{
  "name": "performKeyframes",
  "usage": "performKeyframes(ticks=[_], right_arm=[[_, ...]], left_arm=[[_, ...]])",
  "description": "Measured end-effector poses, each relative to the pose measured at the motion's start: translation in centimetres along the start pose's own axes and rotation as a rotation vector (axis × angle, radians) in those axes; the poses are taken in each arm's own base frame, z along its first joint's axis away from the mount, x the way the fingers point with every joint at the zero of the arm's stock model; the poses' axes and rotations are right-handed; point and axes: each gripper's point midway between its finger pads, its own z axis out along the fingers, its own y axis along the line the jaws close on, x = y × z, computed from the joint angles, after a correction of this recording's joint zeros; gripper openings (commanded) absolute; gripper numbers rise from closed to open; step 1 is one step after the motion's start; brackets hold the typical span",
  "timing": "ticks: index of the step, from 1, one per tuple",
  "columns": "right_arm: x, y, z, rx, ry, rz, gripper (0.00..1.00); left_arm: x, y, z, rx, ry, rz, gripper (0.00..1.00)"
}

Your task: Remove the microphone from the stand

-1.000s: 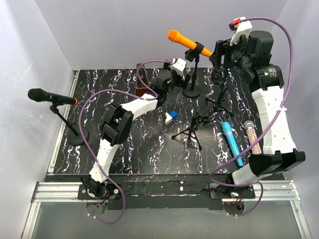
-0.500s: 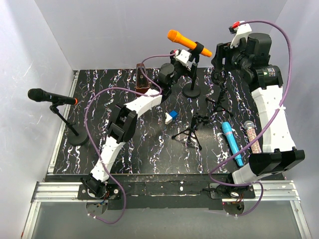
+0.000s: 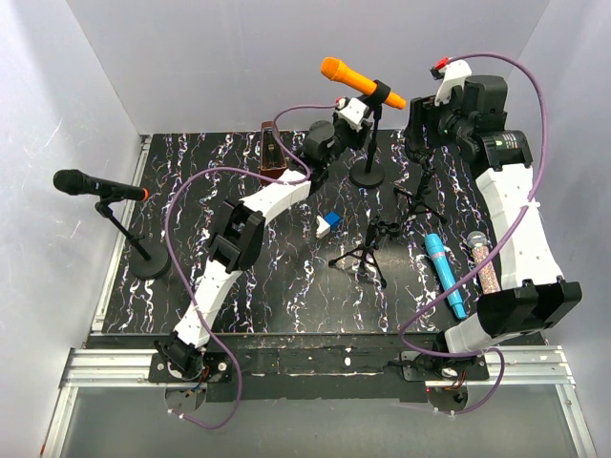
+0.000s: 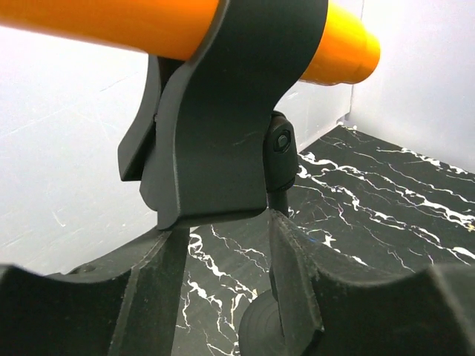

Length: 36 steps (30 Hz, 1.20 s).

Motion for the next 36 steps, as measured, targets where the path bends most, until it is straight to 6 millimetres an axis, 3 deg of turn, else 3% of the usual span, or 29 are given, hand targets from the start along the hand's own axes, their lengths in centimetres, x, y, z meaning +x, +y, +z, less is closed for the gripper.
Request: performKeyframes(ticks=[8,12,21,26,28,30,31,33,36], right_arm=[[0.6,-0.2,0.5,-0.018,0.008,-0.033,0.78],[0.5,0.1,1.3,-0.053,0.009,-0.049,0.78],[-1.0,1.9,4.8,-0.226,-0.026,-0.168,0.8],[-2.3,2.0,7.3,-0.257,-0.071,-0.309,0.81],[-3.5,1.7,8.7,-0.252,-0.097,-0.358,0.81],[-4.2,1.5,10.0,-0.248,-0.114,-0.394,0.82],[-4.3,1.4,10.5,-0.247,-0.118,-0.41,0.82],[-4.2,1.1,11.7,-0.247,-0.117,-0.437,0.82],[-3.8,0.8,13.2,-0.253,-0.11,-0.465,0.8]], left_arm=[[-1.5,0.9,-0.9,0.068,0.009,0.001,0.22],[-1.6,0.9,-1.3,0.085,0.019,0.0,0.01],[-1.5,0.5,-2.4,0.112,0.039,0.015,0.0],[-4.1,1.0,-3.4,0.116,0.014,0.022,0.0],[-5.4,1.6,-3.9,0.108,-0.001,0.026,0.14],[-6.3,2.2,-4.4,0.094,-0.007,0.028,0.4],[-6.6,2.5,-4.8,0.086,-0.005,0.026,0.48],[-7.0,2.8,-5.5,0.072,0.007,0.013,0.59],[-7.7,2.8,-7.0,0.08,0.042,-0.009,0.66]])
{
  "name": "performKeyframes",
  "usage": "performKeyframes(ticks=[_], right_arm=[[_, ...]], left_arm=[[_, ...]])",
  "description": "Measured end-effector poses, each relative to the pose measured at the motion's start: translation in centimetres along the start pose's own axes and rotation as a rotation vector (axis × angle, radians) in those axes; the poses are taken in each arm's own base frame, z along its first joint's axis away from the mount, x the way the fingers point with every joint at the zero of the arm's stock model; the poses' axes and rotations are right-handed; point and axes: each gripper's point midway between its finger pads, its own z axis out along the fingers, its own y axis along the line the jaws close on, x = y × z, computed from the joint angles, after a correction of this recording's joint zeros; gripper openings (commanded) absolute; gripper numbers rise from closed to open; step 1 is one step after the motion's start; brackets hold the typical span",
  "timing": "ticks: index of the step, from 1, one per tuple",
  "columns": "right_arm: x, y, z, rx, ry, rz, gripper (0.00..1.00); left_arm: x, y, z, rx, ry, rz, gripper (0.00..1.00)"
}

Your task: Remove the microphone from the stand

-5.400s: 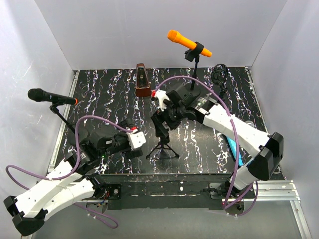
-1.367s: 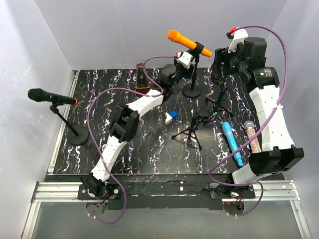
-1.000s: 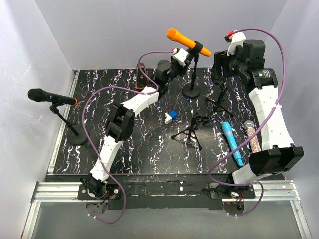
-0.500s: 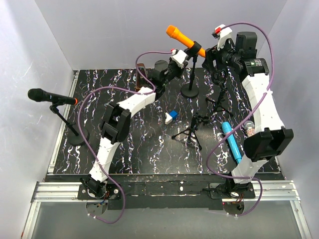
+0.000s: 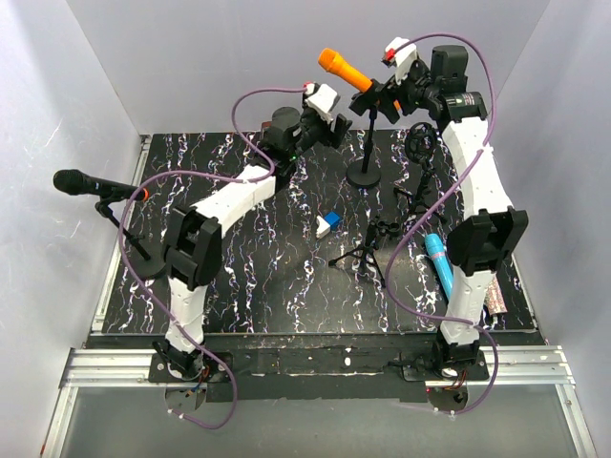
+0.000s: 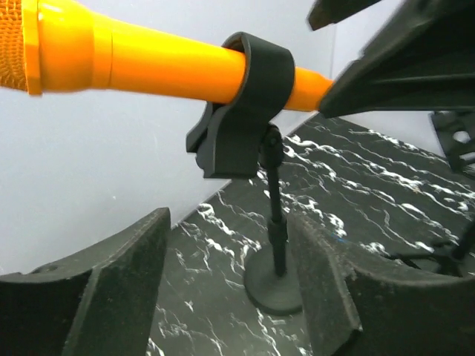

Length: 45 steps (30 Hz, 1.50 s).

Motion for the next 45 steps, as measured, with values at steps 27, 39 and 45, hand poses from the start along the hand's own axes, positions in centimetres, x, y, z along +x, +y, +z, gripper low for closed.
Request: performKeyframes(ticks=[27,39,45], right_arm=[[1.2,2.5,2.7,-0.189,-0.072,-0.01,0.51],[1.5,4.3,4.1,-0.24,-0.055,0.056,0.01],[1.3,6.0,2.7,-0.267,-0.082,0.095,0.01]], left_arm=[[-4.5,0.8,-14.3,0.069,0.297,0.048,0.75],[-7.2,0.2,-18.0,0.082,0.281,0.082,0.75],[-5.4,0.1,-19.6,0.055,0.322,-0.028,0.79]])
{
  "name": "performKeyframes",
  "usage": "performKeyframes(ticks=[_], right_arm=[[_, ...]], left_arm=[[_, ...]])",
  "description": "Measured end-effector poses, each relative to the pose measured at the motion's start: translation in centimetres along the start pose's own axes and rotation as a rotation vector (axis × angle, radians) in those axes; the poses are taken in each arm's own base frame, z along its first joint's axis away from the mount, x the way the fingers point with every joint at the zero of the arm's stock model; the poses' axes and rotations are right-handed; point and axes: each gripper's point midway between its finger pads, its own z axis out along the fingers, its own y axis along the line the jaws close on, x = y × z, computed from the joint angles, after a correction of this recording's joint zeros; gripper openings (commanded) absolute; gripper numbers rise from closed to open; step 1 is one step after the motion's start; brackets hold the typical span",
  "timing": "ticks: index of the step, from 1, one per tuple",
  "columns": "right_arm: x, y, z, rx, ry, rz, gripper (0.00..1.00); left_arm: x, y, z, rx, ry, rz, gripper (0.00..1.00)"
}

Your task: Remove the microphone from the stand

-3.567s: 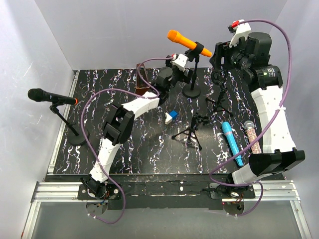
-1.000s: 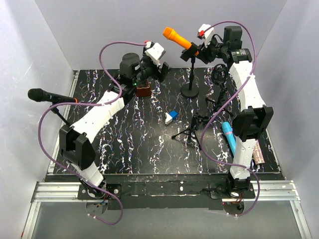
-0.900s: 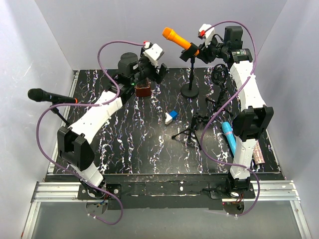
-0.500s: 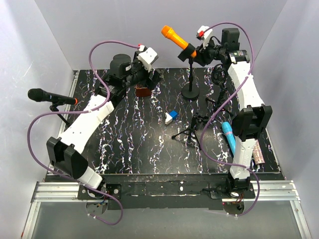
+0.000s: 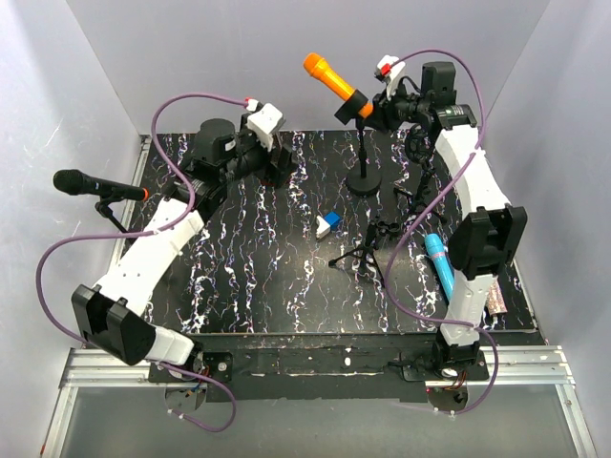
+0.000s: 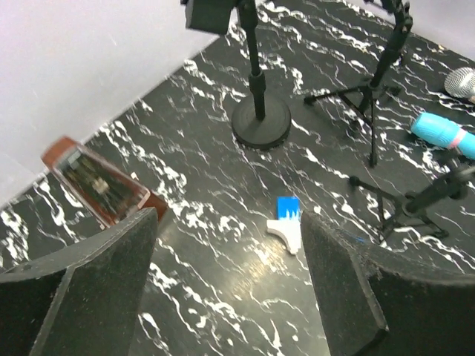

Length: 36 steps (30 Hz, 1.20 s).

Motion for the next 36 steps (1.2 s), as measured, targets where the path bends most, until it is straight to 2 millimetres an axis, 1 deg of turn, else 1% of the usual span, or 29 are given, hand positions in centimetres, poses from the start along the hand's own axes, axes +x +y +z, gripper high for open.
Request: performKeyframes(ticks=[3,6,9,11,13,16,18,20,22,23,26,27,30,33,36], right_arm=[[-0.5,2.0,-0.3,-0.043,-0.034,0.062,0.01],[-1.5,4.4,0.6,-0.125,-0.098,0.185,0.01],[-3.0,6.8,1.5,-0.21,-0.15,0.277,0.01],[-4.7,8.4,2.1,-0.259,-0.191,0.293,0.01],[-6.7,10.2,2.4,-0.307,-0.237,0.275,0.01],[-9.3,13.9,2.8,-0.379,-0.281,0.223,0.01],[-10.5,16.9,2.6,-0.428,-0.295,0.191,0.01],[-11.1,20.0,1.9,-0.476,-0.298,0.175,0.01],[-11.3,22.7,1.1,-0.518,-0.295,0.169,0.01],[-11.1,24.0,0.6,-0.539,-0.29,0.168,0.01],[-10.0,26.9,-0.8,-0.587,-0.268,0.174,0.01],[-9.6,27.3,-0.9,-0.595,-0.258,0.181,0.01],[-7.4,28.1,-1.1,-0.605,-0.219,0.208,0.01],[-7.1,27.8,-1.5,-0.595,-0.233,0.193,0.01],[-6.4,28.1,-3.0,-0.586,-0.24,0.163,0.01]], left_arm=[[2.1,-0.7,-1.0,0.017,0.057,-0.063,0.81],[3.7,-1.5,-2.1,0.038,0.117,-0.073,0.82],[5.0,-1.7,-3.3,0.039,0.179,-0.047,0.82],[5.6,-1.7,-4.1,0.033,0.212,-0.02,0.83],[5.7,-1.7,-5.0,0.026,0.228,0.001,0.83],[4.9,-1.7,-6.6,0.009,0.217,0.015,0.84],[3.9,-2.0,-8.1,-0.002,0.189,0.024,0.85],[2.7,-2.5,-9.8,-0.026,0.154,0.043,0.85],[2.1,-3.7,-11.7,-0.023,0.116,0.067,0.85],[2.2,-4.3,-12.7,-0.017,0.103,0.077,0.84],[3.7,-5.3,-15.1,-0.012,0.104,0.102,0.84],[4.1,-5.5,-15.4,-0.011,0.107,0.107,0.84],[6.3,-5.9,-15.3,0.002,0.154,0.114,0.84],[8.4,-6.6,-14.3,0.037,0.212,0.136,0.84],[10.3,-7.4,-13.6,0.072,0.269,0.17,0.83]])
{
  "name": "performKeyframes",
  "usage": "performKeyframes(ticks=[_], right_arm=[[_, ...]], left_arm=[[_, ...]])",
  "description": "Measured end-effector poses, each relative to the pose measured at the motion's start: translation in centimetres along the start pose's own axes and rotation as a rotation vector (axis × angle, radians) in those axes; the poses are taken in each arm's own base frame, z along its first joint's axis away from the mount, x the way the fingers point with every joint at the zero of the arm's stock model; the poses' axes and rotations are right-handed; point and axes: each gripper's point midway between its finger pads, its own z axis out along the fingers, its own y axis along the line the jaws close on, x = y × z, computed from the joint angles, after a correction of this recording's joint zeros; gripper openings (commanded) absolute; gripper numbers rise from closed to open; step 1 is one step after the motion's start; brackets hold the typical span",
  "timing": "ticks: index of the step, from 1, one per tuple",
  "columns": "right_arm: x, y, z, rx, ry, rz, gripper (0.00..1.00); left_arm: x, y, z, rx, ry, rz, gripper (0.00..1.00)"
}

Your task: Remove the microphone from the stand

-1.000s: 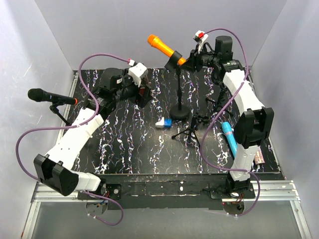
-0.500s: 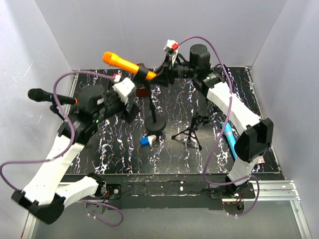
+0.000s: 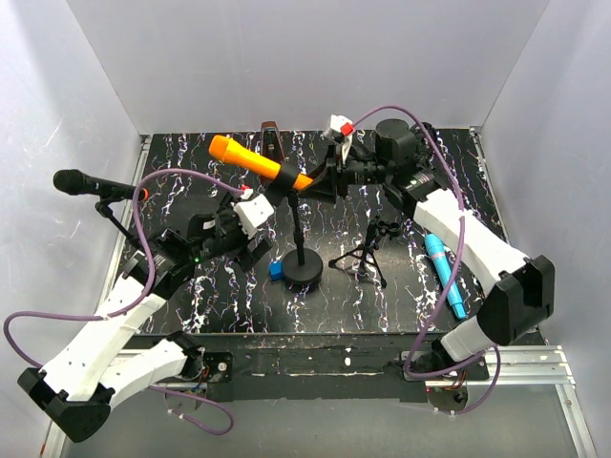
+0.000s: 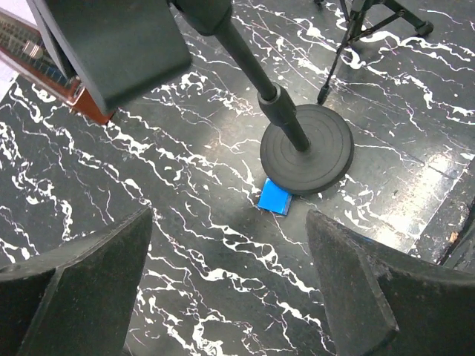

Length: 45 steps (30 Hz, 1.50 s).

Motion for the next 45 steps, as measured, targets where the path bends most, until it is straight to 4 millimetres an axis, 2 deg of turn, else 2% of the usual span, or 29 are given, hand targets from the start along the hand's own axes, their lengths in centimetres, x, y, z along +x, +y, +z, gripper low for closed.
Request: performKeyframes(ticks=[9,11,16,20,28,35,38,41,43,45], right_arm=[[0.3,5.0,-3.3,-0.032,0.029,-0.068,0.01],[0.4,5.6,-3.9,-0.025,0.031,-0.068,0.01],[2.7,5.4,-3.8,-0.019,0.062,-0.028,0.01],[4.3,5.2,-2.1,-0.054,0.087,-0.001,0.01],[3.8,4.0,1.2,-0.093,0.05,-0.07,0.01],[4.1,3.5,0.6,-0.081,0.1,-0.153,0.01],[4.3,3.6,-0.3,-0.072,0.141,-0.16,0.07],[4.6,3.8,-1.3,-0.062,0.17,-0.163,0.17],[4.7,4.2,-1.8,-0.061,0.184,-0.167,0.28],[4.8,4.6,-2.2,-0.058,0.197,-0.163,0.43]], left_arm=[[0.1,-0.9,0.3,0.041,0.006,0.032,0.83],[0.2,-1.0,0.3,0.044,0.012,0.031,0.83],[0.2,-1.1,0.3,0.048,0.009,0.027,0.83],[-0.1,-0.8,0.5,0.038,-0.003,0.031,0.83],[-0.3,0.3,0.6,-0.001,-0.007,0.044,0.83],[-1.5,1.1,0.8,-0.027,-0.059,0.048,0.82],[-2.2,0.7,0.7,0.0,-0.092,0.056,0.83],[-3.0,0.2,0.1,0.019,-0.136,0.063,0.82],[-3.2,-0.3,-0.4,0.039,-0.159,0.065,0.82],[-3.3,-1.0,-0.6,0.068,-0.182,0.068,0.82]])
